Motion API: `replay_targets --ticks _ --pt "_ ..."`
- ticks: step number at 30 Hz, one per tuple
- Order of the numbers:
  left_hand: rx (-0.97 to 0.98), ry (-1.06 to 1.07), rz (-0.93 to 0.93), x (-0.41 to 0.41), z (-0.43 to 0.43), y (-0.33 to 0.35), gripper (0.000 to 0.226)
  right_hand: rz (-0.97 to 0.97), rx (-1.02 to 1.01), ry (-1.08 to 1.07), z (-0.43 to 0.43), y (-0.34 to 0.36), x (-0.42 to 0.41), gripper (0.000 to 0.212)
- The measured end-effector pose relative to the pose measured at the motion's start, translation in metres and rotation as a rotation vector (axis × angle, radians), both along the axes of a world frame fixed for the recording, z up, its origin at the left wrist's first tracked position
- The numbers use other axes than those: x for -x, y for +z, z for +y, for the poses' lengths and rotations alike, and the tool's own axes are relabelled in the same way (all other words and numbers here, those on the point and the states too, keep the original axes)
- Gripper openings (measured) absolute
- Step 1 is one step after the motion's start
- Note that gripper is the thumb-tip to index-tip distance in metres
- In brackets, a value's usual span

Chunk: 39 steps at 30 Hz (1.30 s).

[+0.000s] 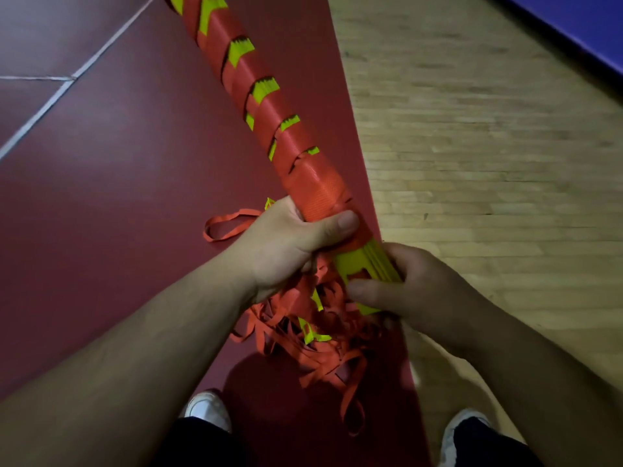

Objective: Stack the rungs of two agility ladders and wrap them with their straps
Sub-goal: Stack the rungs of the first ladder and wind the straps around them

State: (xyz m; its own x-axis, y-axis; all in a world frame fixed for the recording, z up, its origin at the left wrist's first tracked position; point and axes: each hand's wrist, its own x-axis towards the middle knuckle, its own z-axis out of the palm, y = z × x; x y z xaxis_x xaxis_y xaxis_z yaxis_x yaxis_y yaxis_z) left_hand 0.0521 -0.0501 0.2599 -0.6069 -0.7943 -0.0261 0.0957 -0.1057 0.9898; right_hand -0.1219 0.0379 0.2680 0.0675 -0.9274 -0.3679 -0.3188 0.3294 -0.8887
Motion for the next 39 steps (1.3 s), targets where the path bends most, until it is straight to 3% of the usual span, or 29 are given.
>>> replay_targets --ticks 2,4,8,13,14,17,20,22,25,28,31,34,37,39 --pt "-0.041 0.035 0.025 0.002 0.000 -0.004 0.018 0.319 0.109 -0.035 0.000 -0.004 -0.005 0.033" --pt "-0.040 0.040 0.011 0.004 0.001 -0.009 0.028 0.336 0.115 -0.011 0.001 -0.006 -0.011 0.035" --pt "-0.039 0.020 0.019 0.000 -0.004 -0.012 0.010 -0.219 0.058 -0.056 0.004 -0.007 -0.014 0.016" --pt "-0.124 -0.079 0.074 -0.006 -0.006 -0.015 0.017 -0.646 -0.055 -0.038 0.009 -0.011 -0.015 0.019" --pt "-0.179 -0.120 0.117 -0.005 -0.006 -0.016 0.020 -0.734 -0.087 0.006 0.009 -0.012 -0.012 0.024" --pt "-0.288 -0.302 0.223 -0.004 -0.004 -0.015 0.062 -0.938 -0.193 0.151 0.015 -0.018 -0.009 0.042" --pt "-0.347 -0.258 0.302 -0.002 -0.004 -0.016 0.060 -0.996 -0.280 0.185 0.017 -0.020 -0.006 0.051" --pt "-0.336 -0.157 0.234 0.001 -0.003 -0.017 0.054 -0.841 -0.290 0.088 0.010 -0.011 0.002 0.048" --pt "-0.291 0.010 0.102 0.004 -0.002 -0.021 0.020 -0.381 -0.132 -0.109 0.000 0.003 0.015 0.036" --pt "-0.334 0.142 0.018 0.004 -0.005 -0.025 0.031 0.206 0.148 -0.095 0.002 0.003 0.016 0.078" --pt "-0.398 0.161 0.017 0.004 -0.004 -0.026 0.030 0.579 0.426 -0.037 0.004 -0.007 0.009 0.075" --pt "-0.342 0.155 -0.015 0.007 -0.002 -0.027 0.041 0.709 0.623 -0.090 0.005 -0.015 0.009 0.068" --pt "-0.331 0.173 0.012 0.012 0.001 -0.027 0.042 0.568 0.692 -0.222 0.010 -0.022 0.001 0.057" --pt "-0.365 0.148 0.047 0.014 0.001 -0.026 0.052 0.429 0.684 -0.350 0.012 -0.023 -0.006 0.040"
